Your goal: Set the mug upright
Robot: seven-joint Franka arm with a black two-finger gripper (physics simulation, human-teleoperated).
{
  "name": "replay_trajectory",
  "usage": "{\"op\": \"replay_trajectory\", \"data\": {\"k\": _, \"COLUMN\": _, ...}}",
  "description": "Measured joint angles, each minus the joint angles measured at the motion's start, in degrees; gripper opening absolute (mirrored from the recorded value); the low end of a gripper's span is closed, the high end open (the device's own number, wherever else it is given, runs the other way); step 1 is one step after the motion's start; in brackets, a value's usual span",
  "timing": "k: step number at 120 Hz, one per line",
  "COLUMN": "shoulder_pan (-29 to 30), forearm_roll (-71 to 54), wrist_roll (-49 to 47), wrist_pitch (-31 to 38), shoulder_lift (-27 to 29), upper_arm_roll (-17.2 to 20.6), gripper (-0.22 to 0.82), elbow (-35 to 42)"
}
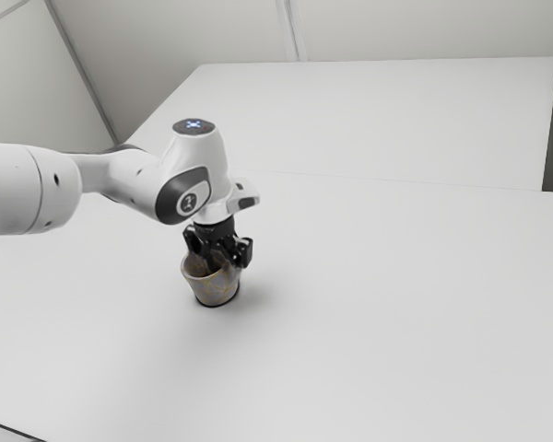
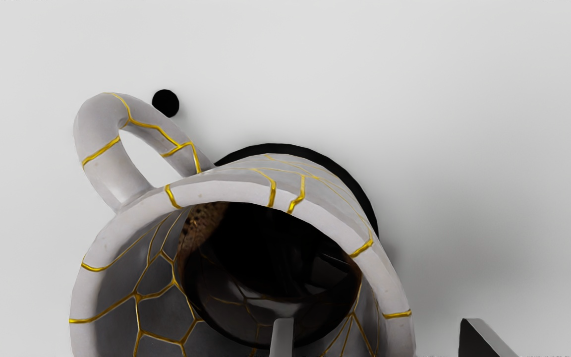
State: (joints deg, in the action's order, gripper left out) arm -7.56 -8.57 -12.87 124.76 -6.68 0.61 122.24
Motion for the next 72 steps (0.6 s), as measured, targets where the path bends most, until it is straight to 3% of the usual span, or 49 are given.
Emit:
{"op": "replay_trajectory", "data": {"k": 28, "shoulder_pan": 0.24, "forearm_roll": 0.19, "wrist_roll": -1.43, "wrist_pitch": -1.06, "shoulder_lift": 4.92, "upper_arm_roll": 0.92, "gripper": 0.51, "elbow": 0.06}}
{"op": "replay_trajectory", "data": {"k": 72, "shoulder_pan": -0.50, "forearm_roll": 3.42, "wrist_roll": 1.53, "wrist_pitch": -5.12, "shoulder_lift": 3.30, "upper_arm_roll": 1.06, "gripper": 0.59, "elbow": -12.29}}
